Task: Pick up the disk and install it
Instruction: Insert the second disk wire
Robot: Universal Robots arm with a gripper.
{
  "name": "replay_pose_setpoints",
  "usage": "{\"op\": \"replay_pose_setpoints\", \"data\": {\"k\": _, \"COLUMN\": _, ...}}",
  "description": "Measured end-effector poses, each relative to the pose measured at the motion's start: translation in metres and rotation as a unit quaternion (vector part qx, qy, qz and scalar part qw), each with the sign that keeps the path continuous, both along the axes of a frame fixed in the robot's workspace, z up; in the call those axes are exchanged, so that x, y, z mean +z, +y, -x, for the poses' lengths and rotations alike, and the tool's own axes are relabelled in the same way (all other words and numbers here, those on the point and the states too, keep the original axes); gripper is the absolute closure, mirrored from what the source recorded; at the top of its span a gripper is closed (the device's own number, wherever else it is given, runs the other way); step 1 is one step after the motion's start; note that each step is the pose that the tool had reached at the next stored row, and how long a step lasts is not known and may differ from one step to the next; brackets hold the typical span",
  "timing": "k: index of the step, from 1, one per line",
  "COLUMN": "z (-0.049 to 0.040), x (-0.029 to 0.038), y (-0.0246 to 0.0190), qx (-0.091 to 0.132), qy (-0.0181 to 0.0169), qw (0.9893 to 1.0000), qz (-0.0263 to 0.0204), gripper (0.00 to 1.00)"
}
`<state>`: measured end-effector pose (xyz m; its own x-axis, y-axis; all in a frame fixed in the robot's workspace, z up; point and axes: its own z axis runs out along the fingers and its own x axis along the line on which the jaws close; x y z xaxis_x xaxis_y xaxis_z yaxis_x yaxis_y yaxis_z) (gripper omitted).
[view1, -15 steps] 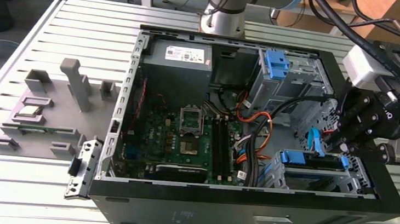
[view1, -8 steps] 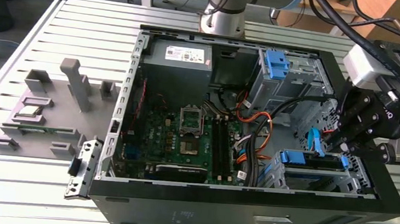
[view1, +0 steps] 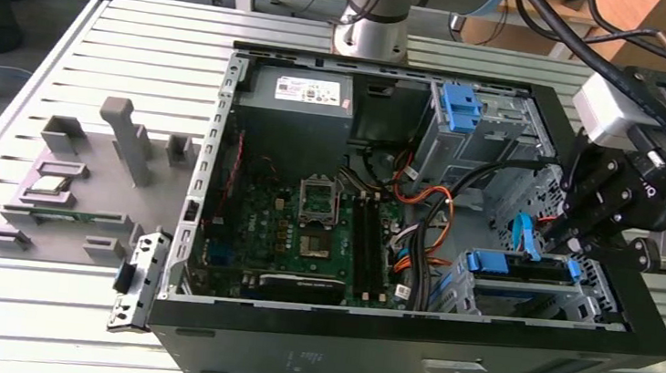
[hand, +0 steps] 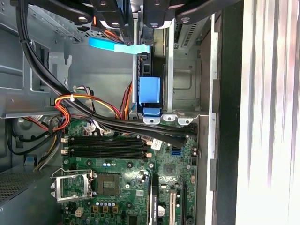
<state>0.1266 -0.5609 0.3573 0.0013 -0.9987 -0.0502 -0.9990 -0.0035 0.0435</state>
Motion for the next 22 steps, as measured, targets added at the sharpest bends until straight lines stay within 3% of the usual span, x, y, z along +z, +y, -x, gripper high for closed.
{"op": "replay_pose_setpoints", "data": {"k": 22, "z": -0.003, "x": 0.0025, "y": 0.0, "qx": 0.0, "qy": 0.0, "qw": 1.0, "qz": 0.0, "gripper": 0.76}}
